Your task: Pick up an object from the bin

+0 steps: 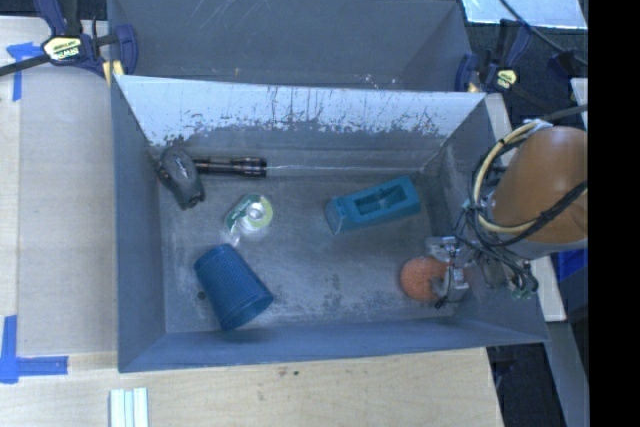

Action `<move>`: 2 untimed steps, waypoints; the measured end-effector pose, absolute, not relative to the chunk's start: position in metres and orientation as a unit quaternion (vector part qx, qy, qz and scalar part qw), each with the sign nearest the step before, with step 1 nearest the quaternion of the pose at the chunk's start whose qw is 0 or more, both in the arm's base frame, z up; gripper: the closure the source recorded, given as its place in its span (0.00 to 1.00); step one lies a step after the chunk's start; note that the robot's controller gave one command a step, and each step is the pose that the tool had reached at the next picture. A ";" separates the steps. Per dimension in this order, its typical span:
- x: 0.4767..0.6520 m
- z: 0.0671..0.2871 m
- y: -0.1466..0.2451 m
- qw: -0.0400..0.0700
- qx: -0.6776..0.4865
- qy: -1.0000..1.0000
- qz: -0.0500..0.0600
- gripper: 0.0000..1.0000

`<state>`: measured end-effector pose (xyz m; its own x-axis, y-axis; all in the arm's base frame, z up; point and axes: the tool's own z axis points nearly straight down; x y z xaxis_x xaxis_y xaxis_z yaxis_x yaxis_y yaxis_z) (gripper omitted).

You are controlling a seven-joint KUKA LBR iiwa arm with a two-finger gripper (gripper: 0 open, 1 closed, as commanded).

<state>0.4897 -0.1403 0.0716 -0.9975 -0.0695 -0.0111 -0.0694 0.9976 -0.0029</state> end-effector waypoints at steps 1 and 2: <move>0.490 0.072 -0.140 0.006 -0.035 0.999 -0.001 1.00; 0.488 0.098 -0.140 0.003 -0.035 0.999 0.000 1.00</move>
Offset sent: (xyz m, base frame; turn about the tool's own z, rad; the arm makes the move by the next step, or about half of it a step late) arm 0.0000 0.0001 0.0600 -0.0003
